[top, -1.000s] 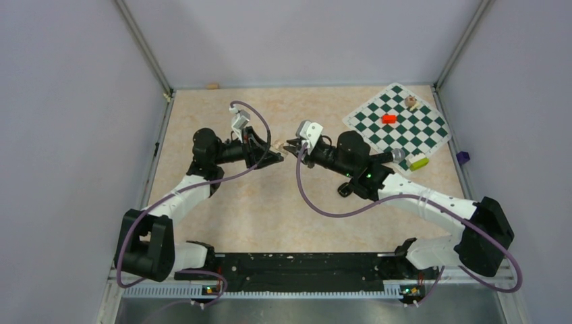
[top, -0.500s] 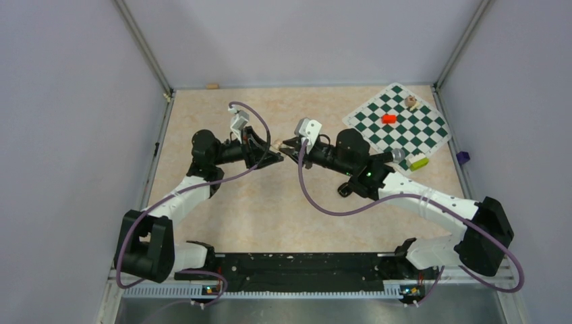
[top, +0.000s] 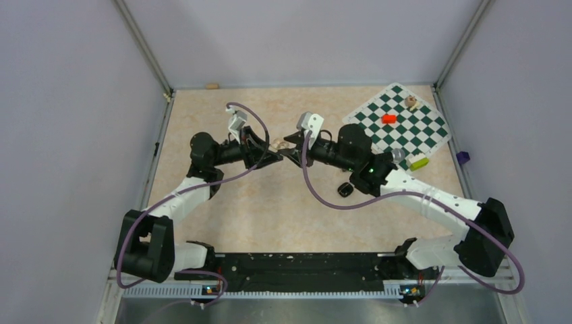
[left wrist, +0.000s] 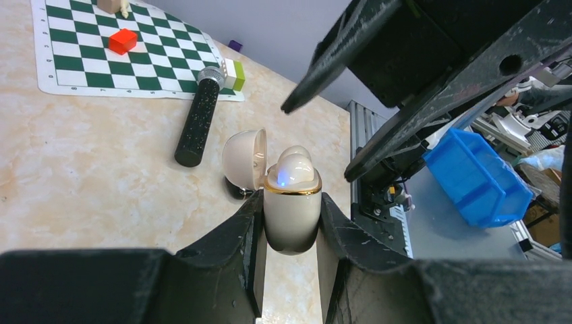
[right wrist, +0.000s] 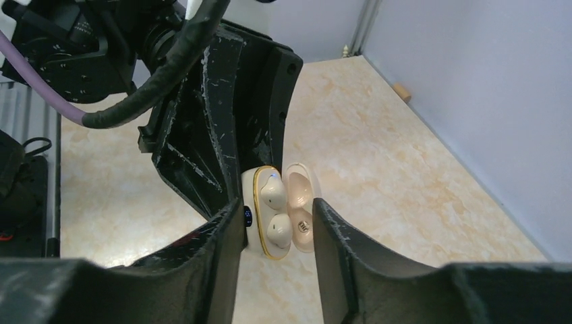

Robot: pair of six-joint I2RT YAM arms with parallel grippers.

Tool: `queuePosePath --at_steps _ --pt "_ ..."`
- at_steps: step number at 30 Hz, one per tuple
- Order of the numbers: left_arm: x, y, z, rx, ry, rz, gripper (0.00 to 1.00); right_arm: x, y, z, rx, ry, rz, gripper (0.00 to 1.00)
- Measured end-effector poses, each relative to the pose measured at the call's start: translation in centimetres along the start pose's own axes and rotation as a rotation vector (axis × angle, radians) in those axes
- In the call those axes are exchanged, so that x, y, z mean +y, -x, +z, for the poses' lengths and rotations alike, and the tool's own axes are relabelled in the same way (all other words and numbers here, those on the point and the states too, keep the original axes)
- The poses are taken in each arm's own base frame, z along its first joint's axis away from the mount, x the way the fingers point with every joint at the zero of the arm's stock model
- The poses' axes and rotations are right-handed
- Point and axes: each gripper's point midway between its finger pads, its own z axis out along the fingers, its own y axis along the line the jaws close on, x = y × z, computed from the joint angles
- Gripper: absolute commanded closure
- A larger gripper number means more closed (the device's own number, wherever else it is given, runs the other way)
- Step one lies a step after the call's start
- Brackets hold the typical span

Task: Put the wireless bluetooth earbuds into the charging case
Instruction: Place the earbud in the charging case, then close the charging case.

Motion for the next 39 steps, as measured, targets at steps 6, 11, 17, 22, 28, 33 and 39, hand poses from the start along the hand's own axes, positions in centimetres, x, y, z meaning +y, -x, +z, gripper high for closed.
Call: queuePosePath --at_steps 6,11,17,22,28,33,39 --pt "-0.3 0.1 0.0 -0.002 -0.014 0.010 1.00 -1.6 2.6 -1.1 -0.035 0.010 0.042 0.32" --pt "-1.3 0.2 -0.2 0.009 -0.045 0.035 1.00 -2.4 5.6 -3.5 -0.095 0.011 0.018 0.20" --pt "-3.0 0.4 -0.7 0.030 -0.089 0.097 1.00 -3.0 6.7 -5.1 -0.138 -0.006 -0.048 0.12" --pt "-4.3 1.6 -1.6 0.029 -0.104 0.164 1.00 -4.5 3.3 -5.0 -0.064 -0.074 -0.058 0.11" --pt "-4.9 4.9 -3.6 -0.041 -0.050 0.255 1.00 -6.4 -0.1 -4.7 0.016 -0.135 -0.056 0.10" --pt "-5.3 7.2 -5.2 -0.105 0.002 0.334 1.00 -7.3 -1.3 -4.4 0.038 -0.160 -0.036 0.12" --pt "-5.7 3.8 -4.0 -0.037 -0.060 0.283 1.00 -6.6 -1.6 -3.5 0.016 -0.123 0.064 0.13"
